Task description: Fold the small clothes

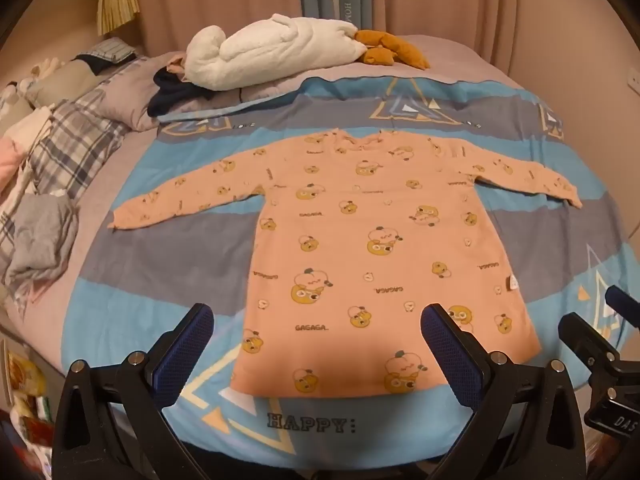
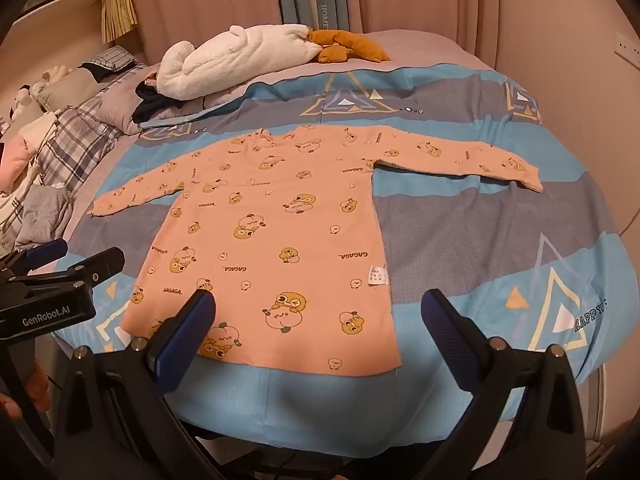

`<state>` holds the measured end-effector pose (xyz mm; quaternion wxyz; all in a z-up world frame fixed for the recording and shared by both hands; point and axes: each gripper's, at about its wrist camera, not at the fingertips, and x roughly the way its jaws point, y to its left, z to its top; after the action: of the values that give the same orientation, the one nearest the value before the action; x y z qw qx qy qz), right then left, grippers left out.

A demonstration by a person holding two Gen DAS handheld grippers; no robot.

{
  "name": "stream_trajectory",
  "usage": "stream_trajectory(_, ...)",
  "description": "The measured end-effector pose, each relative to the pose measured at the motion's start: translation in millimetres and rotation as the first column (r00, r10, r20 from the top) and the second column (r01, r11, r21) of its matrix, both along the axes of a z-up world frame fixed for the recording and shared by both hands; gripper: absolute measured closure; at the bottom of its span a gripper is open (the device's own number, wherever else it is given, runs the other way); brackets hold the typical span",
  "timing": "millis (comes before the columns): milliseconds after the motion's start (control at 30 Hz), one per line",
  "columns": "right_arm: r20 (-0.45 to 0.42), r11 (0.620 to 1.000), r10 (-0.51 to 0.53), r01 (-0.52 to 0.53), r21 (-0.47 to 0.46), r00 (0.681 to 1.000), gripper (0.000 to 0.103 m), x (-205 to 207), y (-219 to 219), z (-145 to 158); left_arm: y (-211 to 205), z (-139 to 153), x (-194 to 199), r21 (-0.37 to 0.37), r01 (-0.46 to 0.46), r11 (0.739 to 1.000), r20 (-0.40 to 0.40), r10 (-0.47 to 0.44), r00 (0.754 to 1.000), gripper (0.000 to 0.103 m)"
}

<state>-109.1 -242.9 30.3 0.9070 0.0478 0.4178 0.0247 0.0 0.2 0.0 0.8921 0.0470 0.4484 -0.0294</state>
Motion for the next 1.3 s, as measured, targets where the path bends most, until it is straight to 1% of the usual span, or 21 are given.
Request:
stream_trajectory(133, -0.002, 1.0, 0.001, -0.001, 0.004, 1.0, 0.0, 0.2, -0.3, 0.2, -1.0, -0.9, 0.8, -0.008, 0.008, 1.0, -0.009, -0.008, 1.0, 0.001)
stream_trajectory(233, 0.001, 1.0, 0.003, -0.003, 0.005, 1.0, 0.0, 0.0, 0.1, 0.7, -3.4, -1.4, 1.7, 0.001, 0.011, 1.0, -0.007, -0.011, 1.0, 0.001)
stream_trajectory(267, 0.004, 1.0, 0.004, -0.004, 0.005, 1.0, 0.0, -0.1, 0.0, 1.0, -0.3, 3.8, 0.7, -0.003, 0.01, 1.0, -0.005, -0.01, 1.0, 0.001)
stream_trajectory(500, 0.01, 1.0, 0.004, -0.004, 0.003, 1.0, 0.0, -2.3, 3.6, 5.0, -2.6, 0.0, 5.3, -0.003, 0.009, 1.0, -0.009, -0.009, 1.0, 0.001)
stream_trajectory(533, 0.011, 1.0, 0.005, -0.005, 0.002, 1.0, 0.0, -2.2, 3.3, 4.8, 1.6, 1.1, -1.9, -0.01, 0.011, 1.0, 0.002, -0.011, 1.0, 0.001)
stream_trajectory(900, 0.01, 1.0, 0.007, -0.007, 0.004, 1.0, 0.0, -3.1, 3.1, 5.9, 1.7, -1.4, -3.2, -0.014, 0.01, 1.0, -0.003, -0.01, 1.0, 0.001)
stream_trajectory(1300, 0.002, 1.0, 0.003, -0.003, 0.006, 1.0, 0.0, -3.3, 4.8, 0.5, -2.8, -1.6, -2.4, -0.015, 0.014, 1.0, -0.007, -0.014, 1.0, 0.001)
